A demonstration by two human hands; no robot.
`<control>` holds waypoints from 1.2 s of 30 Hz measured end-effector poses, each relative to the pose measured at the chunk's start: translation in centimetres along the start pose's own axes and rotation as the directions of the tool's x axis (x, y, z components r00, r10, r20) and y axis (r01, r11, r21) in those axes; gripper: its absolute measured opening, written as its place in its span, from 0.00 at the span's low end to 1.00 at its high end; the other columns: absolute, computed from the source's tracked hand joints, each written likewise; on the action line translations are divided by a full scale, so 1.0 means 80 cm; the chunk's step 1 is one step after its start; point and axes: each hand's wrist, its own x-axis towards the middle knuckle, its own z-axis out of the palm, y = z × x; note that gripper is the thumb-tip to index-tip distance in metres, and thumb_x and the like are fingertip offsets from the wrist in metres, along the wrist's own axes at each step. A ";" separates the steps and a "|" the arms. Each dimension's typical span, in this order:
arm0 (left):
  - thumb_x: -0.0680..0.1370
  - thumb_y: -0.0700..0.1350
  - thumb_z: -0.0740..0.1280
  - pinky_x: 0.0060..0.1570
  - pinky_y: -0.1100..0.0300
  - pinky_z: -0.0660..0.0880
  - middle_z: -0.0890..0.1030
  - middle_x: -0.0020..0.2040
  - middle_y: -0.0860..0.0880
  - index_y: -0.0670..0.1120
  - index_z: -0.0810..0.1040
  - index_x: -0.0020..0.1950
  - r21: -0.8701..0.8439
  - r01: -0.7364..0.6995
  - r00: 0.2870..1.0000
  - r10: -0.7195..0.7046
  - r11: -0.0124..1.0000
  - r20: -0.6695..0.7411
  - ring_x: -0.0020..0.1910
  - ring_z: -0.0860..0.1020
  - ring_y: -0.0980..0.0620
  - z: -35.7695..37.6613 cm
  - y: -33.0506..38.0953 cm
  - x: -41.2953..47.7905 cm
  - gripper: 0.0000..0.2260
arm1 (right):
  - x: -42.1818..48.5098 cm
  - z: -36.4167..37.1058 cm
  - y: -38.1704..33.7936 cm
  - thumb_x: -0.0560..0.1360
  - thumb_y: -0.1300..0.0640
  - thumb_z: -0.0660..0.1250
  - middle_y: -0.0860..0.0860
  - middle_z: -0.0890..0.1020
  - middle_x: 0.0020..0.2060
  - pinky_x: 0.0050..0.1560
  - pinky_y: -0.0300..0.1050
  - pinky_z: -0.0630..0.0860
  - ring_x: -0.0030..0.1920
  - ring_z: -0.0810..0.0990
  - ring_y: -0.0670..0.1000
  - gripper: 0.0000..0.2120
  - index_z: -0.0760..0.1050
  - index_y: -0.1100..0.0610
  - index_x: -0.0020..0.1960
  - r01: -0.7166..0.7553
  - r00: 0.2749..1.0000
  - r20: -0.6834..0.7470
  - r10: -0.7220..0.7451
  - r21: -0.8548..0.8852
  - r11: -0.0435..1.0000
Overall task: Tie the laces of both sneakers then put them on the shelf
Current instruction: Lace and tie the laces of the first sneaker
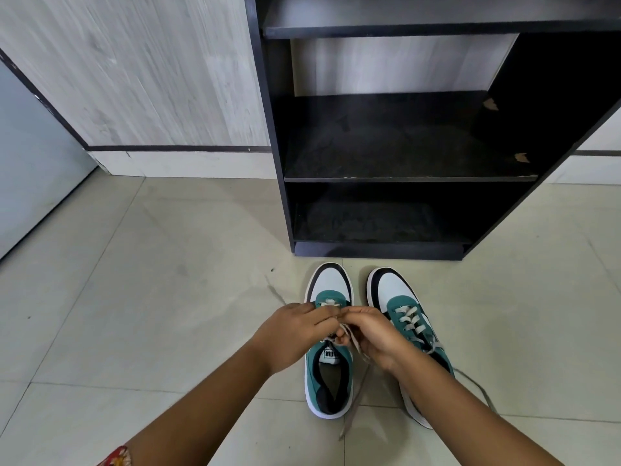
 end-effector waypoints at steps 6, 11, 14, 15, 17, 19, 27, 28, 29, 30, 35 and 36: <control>0.67 0.38 0.72 0.31 0.60 0.73 0.82 0.42 0.47 0.47 0.70 0.47 0.014 0.116 0.989 -0.116 0.993 0.089 0.35 0.78 0.50 0.004 0.001 -0.001 0.14 | -0.013 0.002 0.003 0.79 0.58 0.58 0.55 0.80 0.31 0.34 0.40 0.77 0.29 0.77 0.50 0.07 0.73 0.58 0.46 0.049 0.998 0.042 -0.054 0.120 0.992; 0.77 0.40 0.63 0.30 0.63 0.68 0.75 0.36 0.46 0.43 0.67 0.45 -0.594 0.748 0.638 -0.567 0.296 0.521 0.32 0.71 0.52 -0.013 0.007 0.025 0.04 | -0.011 0.002 0.015 0.79 0.49 0.56 0.53 0.78 0.26 0.43 0.44 0.77 0.30 0.77 0.50 0.21 0.67 0.55 0.29 0.185 0.980 -0.054 -0.191 -0.095 0.978; 0.74 0.36 0.65 0.25 0.66 0.61 0.70 0.28 0.50 0.43 0.70 0.40 -0.642 0.722 0.451 -0.529 -0.257 0.719 0.25 0.64 0.56 -0.020 0.003 0.028 0.06 | -0.016 0.000 0.024 0.75 0.40 0.60 0.52 0.78 0.34 0.51 0.49 0.74 0.39 0.79 0.50 0.21 0.72 0.51 0.28 0.314 0.931 -0.051 -0.362 -0.397 0.863; 0.74 0.36 0.65 0.24 0.66 0.61 0.70 0.26 0.51 0.44 0.71 0.39 -0.641 0.694 0.423 -0.534 -0.329 0.732 0.23 0.64 0.57 -0.020 0.003 0.027 0.06 | -0.019 0.001 0.025 0.73 0.39 0.62 0.49 0.78 0.40 0.51 0.42 0.73 0.44 0.78 0.47 0.20 0.74 0.51 0.29 0.350 0.909 -0.025 -0.416 -0.496 0.794; 0.74 0.36 0.66 0.24 0.65 0.61 0.72 0.25 0.52 0.43 0.73 0.39 -0.654 0.647 0.403 -0.552 -0.393 0.730 0.21 0.64 0.57 -0.020 0.006 0.025 0.05 | -0.024 0.004 0.024 0.72 0.42 0.65 0.44 0.76 0.50 0.53 0.33 0.69 0.54 0.74 0.41 0.17 0.77 0.53 0.33 0.392 0.872 0.033 -0.489 -0.647 0.655; 0.74 0.37 0.67 0.23 0.65 0.62 0.73 0.26 0.51 0.43 0.73 0.39 -0.666 0.608 0.398 -0.559 -0.433 0.727 0.22 0.65 0.57 -0.019 0.010 0.026 0.05 | -0.026 0.004 0.020 0.72 0.47 0.68 0.41 0.74 0.54 0.57 0.35 0.67 0.58 0.69 0.41 0.11 0.79 0.53 0.36 0.391 0.844 0.071 -0.532 -0.760 0.519; 0.73 0.39 0.68 0.25 0.62 0.66 0.73 0.32 0.44 0.41 0.75 0.40 -0.681 0.631 0.384 -0.614 -0.371 0.690 0.25 0.67 0.54 -0.015 0.015 0.018 0.04 | -0.036 0.005 0.014 0.69 0.33 0.59 0.44 0.74 0.51 0.57 0.46 0.69 0.56 0.70 0.46 0.20 0.75 0.50 0.36 0.333 0.859 0.095 -0.503 -0.850 0.408; 0.73 0.38 0.68 0.26 0.62 0.66 0.74 0.32 0.44 0.40 0.75 0.41 -0.685 0.635 0.387 -0.621 -0.358 0.682 0.26 0.68 0.53 -0.015 0.018 0.019 0.03 | -0.034 0.007 0.013 0.71 0.35 0.58 0.45 0.74 0.50 0.55 0.46 0.70 0.56 0.70 0.46 0.22 0.78 0.52 0.40 0.329 0.847 0.104 -0.522 -0.873 0.359; 0.73 0.38 0.68 0.28 0.61 0.67 0.75 0.33 0.44 0.40 0.75 0.41 -0.688 0.637 0.389 -0.626 -0.348 0.676 0.27 0.69 0.53 -0.017 0.019 0.021 0.03 | -0.031 0.007 0.013 0.74 0.39 0.58 0.46 0.74 0.49 0.54 0.46 0.70 0.55 0.70 0.47 0.21 0.80 0.55 0.42 0.333 0.835 0.109 -0.539 -0.880 0.338; 0.73 0.38 0.68 0.30 0.61 0.70 0.77 0.34 0.44 0.40 0.76 0.42 -0.689 0.636 0.385 -0.631 -0.347 0.673 0.29 0.72 0.52 -0.019 0.020 0.023 0.03 | -0.031 0.007 0.011 0.75 0.44 0.60 0.46 0.74 0.48 0.54 0.45 0.69 0.54 0.70 0.48 0.18 0.80 0.57 0.42 0.339 0.831 0.098 -0.548 -0.869 0.359; 0.74 0.40 0.68 0.36 0.61 0.75 0.82 0.41 0.46 0.43 0.76 0.41 -0.666 0.559 0.264 -0.656 -0.493 0.707 0.37 0.79 0.53 -0.012 0.010 0.004 0.03 | -0.041 -0.004 0.003 0.76 0.65 0.61 0.49 0.72 0.35 0.38 0.30 0.70 0.39 0.72 0.49 0.18 0.69 0.58 0.28 0.306 0.908 -0.187 -0.375 -0.318 0.897; 0.75 0.40 0.67 0.33 0.62 0.76 0.83 0.41 0.46 0.42 0.76 0.41 -0.652 0.481 0.250 -0.621 -0.586 0.743 0.34 0.80 0.54 -0.007 0.009 -0.003 0.03 | -0.042 -0.007 0.007 0.76 0.66 0.60 0.48 0.72 0.30 0.35 0.32 0.69 0.35 0.71 0.49 0.15 0.70 0.59 0.30 0.280 0.921 -0.222 -0.321 -0.196 0.940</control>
